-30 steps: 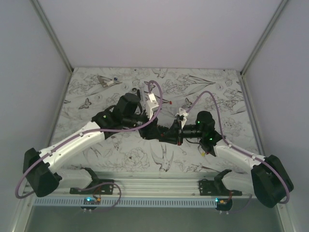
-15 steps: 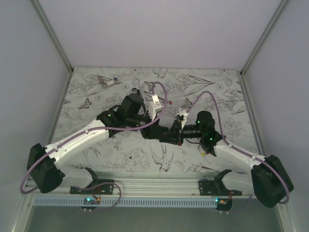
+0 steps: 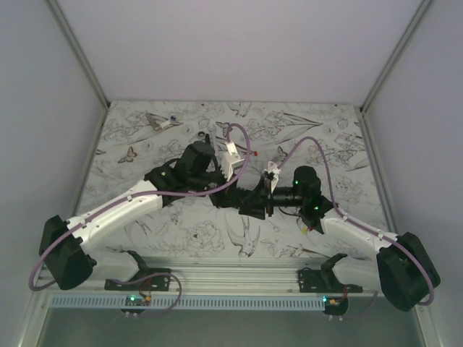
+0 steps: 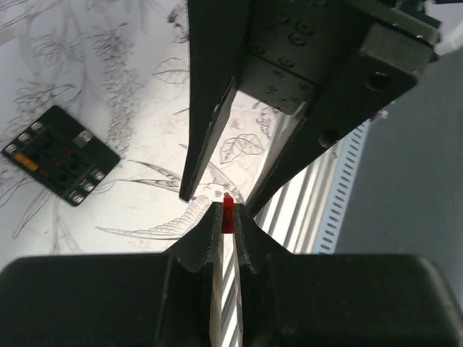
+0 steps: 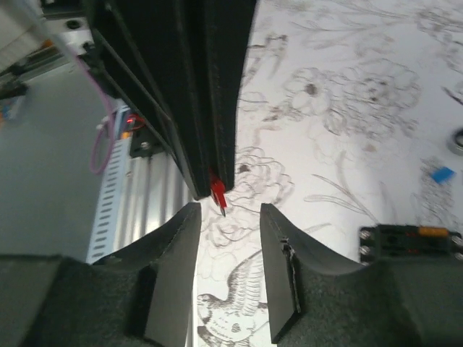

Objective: Snap on the fuse box
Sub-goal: Pick up the fuse from the center of the board.

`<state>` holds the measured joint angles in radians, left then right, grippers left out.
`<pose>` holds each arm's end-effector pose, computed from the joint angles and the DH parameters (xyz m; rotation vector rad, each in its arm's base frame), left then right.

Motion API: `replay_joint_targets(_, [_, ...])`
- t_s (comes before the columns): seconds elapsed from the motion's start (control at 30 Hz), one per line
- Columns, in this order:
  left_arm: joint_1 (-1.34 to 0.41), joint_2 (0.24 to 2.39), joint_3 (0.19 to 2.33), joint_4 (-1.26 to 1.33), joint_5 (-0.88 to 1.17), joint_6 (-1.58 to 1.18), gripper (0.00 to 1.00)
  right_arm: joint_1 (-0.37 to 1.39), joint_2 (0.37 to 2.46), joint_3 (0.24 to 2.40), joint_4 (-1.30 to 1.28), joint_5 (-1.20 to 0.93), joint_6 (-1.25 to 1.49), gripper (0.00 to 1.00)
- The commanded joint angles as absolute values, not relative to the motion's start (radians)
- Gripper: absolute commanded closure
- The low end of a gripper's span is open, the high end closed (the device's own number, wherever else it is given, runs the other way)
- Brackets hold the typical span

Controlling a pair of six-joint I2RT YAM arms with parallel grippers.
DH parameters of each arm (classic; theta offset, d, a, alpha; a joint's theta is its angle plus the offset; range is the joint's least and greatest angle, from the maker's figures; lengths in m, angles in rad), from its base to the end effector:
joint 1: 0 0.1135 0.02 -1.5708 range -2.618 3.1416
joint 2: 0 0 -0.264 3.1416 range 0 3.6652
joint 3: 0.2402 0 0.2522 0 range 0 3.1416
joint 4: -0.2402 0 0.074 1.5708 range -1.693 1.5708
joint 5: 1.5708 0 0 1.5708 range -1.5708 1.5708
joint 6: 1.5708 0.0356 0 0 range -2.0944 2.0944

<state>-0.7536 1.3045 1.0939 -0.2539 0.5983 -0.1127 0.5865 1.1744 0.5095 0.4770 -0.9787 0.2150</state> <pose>0.2015 -0.2165 0.3293 1.0439 1.8722 -1.1352 0.1836 0.1575 0.2356 -1.0744 1.5672 1.4140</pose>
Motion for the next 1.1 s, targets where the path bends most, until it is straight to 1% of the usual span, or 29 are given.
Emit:
replay_joint_targets(0.0, [-0.759, 1.288, 1.063, -0.242, 0.427, -0.169, 1.0, 0.577, 1.135, 0.522, 0.4, -0.729, 0.172, 0.53])
replay_joint_targets(0.1, [-0.759, 1.327, 1.054, -0.248, 0.287, -0.24, 1.0, 0.548, 1.124, 0.496, 0.394, -0.576, 0.202, 0.48])
replay_joint_targets(0.2, [-0.764, 1.399, 1.062, -0.26, 0.158, -0.322, 1.0, 0.535, 1.124, 0.484, 0.365, -0.425, 0.227, 0.41])
replay_joint_targets(0.27, [-0.773, 1.45, 1.074, -0.272, 0.073, -0.364, 1.0, 0.531, 1.129, 0.481, 0.347, -0.344, 0.232, 0.38])
replay_joint_targets(0.33, [-0.782, 1.495, 1.09, -0.278, 0.025, -0.39, 1.0, 0.53, 1.142, 0.481, 0.328, -0.258, 0.245, 0.33])
replay_joint_targets(0.47, [-0.811, 1.56, 1.12, -0.277, -0.091, -0.42, 1.0, 0.519, 1.172, 0.473, 0.304, -0.138, 0.268, 0.28])
replay_joint_targets(0.57, [-0.818, 1.605, 1.141, -0.276, -0.151, -0.46, 1.0, 0.508, 1.182, 0.456, 0.305, -0.064, 0.298, 0.16])
replay_joint_targets(0.63, [-0.819, 1.636, 1.154, -0.273, -0.176, -0.471, 1.0, 0.494, 1.189, 0.454, 0.3, -0.056, 0.306, 0.08])
replay_joint_targets(0.73, [-0.821, 1.683, 1.176, -0.261, -0.187, -0.474, 1.0, 0.482, 1.189, 0.446, 0.295, -0.03, 0.323, 0.01])
replay_joint_targets(0.77, [-0.821, 1.696, 1.181, -0.253, -0.189, -0.474, 1.0, 0.477, 1.188, 0.444, 0.295, -0.021, 0.33, 0.0])
replay_joint_targets(1.07, [-0.819, 1.773, 1.206, -0.211, -0.19, -0.481, 1.0, 0.445, 1.179, 0.429, 0.291, -0.004, 0.357, 0.0])
